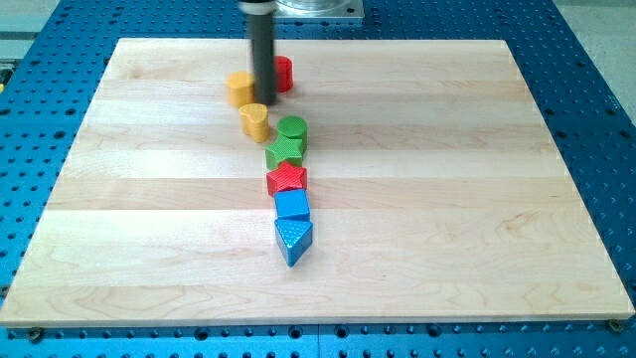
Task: Put the yellow heart vertically below the yellow hexagon
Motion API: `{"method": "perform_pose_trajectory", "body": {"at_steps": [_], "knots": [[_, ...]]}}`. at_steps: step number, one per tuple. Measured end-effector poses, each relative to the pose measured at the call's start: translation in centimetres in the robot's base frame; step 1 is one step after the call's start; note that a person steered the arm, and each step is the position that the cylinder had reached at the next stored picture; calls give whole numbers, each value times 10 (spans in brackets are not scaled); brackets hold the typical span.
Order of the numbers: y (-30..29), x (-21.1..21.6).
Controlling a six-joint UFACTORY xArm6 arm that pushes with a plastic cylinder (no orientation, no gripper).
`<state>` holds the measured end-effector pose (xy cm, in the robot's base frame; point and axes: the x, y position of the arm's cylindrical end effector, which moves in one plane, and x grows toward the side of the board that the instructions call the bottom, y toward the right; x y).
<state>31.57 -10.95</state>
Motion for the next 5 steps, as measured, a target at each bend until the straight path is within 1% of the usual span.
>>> {"method": "perform_pose_trajectory", "body": {"at_steps": [1, 2, 3, 4, 5], "knots": [[-47, -4], [87, 24], [122, 42], [55, 48], [-35, 48]]}}
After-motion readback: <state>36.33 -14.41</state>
